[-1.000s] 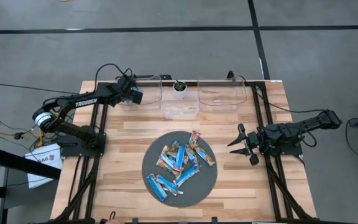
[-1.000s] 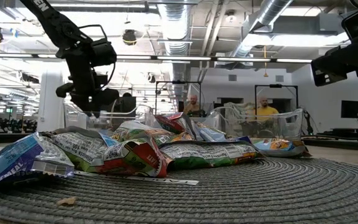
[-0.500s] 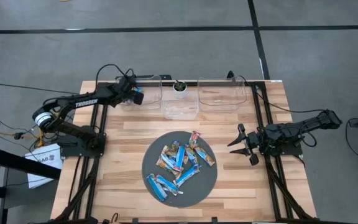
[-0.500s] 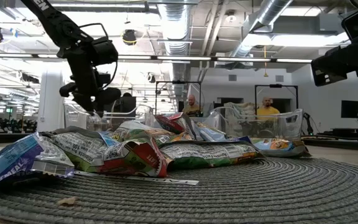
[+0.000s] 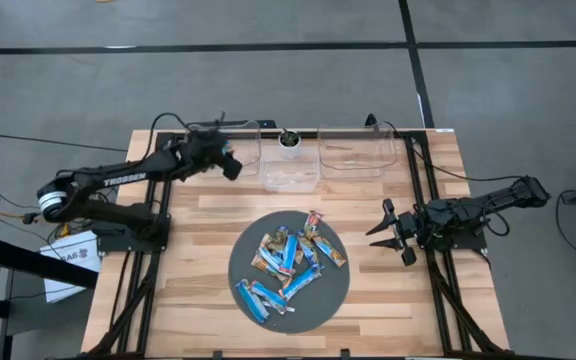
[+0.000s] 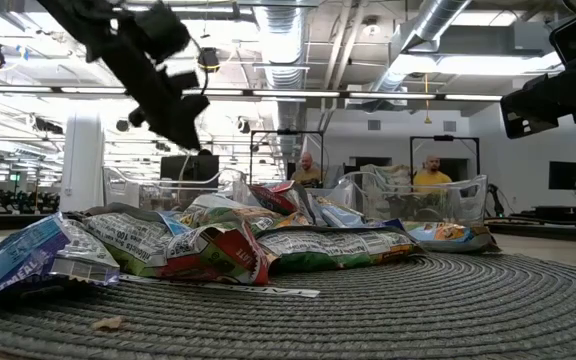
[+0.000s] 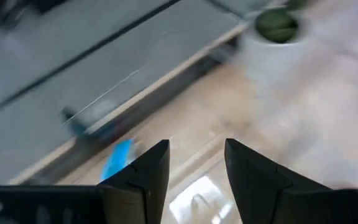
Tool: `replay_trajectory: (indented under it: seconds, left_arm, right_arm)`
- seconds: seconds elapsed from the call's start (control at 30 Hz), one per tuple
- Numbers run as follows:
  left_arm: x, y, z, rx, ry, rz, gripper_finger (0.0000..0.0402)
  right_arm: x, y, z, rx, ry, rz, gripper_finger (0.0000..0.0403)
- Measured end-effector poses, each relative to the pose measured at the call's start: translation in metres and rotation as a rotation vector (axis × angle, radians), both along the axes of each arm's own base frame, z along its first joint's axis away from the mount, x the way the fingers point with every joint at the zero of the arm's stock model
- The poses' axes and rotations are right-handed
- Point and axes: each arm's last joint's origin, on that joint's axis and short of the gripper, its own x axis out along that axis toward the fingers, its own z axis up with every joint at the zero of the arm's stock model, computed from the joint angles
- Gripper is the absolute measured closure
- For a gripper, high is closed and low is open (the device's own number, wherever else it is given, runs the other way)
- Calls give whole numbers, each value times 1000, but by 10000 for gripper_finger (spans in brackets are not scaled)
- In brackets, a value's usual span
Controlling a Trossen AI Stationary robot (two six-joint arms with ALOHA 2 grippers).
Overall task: Pick and place Granola Bars by type
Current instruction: Put the blue granola bar into the white bin
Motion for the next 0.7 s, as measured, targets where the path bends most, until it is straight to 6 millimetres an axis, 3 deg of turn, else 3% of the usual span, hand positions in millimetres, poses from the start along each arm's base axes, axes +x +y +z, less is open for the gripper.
replay_trajectory:
  seconds: [0.4, 0.7]
  left_arm:
    - [27, -97, 10, 60, 43, -863, 253]
    - [23, -153, 3, 34, 115, -1126, 253]
  right_arm:
    - [0, 0, 0, 0, 0, 0, 269]
    - [0, 0, 0, 0, 0, 0, 269]
